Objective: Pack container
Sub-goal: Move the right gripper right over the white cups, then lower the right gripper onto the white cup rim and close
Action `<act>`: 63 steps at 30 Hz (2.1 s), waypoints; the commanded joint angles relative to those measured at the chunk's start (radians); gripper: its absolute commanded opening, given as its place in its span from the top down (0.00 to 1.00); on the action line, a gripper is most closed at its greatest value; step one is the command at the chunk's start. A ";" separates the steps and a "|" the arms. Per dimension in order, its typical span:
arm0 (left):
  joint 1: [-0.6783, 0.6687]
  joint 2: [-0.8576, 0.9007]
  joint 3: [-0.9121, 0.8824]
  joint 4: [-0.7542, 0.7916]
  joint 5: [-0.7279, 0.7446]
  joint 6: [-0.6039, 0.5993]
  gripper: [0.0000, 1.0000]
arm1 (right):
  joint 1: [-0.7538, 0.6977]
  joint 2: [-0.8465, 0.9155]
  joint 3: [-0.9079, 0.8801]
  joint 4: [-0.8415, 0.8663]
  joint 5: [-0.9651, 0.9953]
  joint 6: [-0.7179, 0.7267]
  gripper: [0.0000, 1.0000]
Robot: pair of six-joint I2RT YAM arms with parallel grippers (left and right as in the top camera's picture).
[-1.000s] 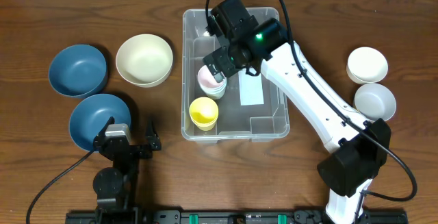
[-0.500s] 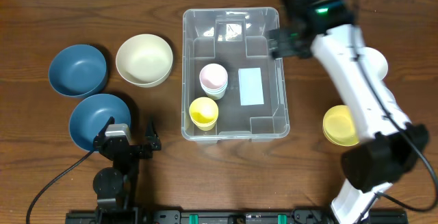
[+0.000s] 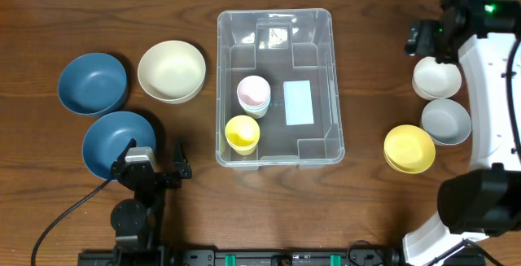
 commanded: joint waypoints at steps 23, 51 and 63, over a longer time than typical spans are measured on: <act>-0.003 -0.001 -0.027 -0.013 0.011 0.013 0.02 | -0.079 0.014 -0.736 0.872 -0.115 -0.489 0.01; -0.003 -0.001 -0.027 -0.013 0.011 0.013 0.02 | -0.088 0.016 -0.805 0.964 -0.143 -0.564 0.51; -0.003 -0.001 -0.027 -0.013 0.011 0.013 0.02 | -0.113 0.016 -0.812 0.964 -0.144 -0.563 0.69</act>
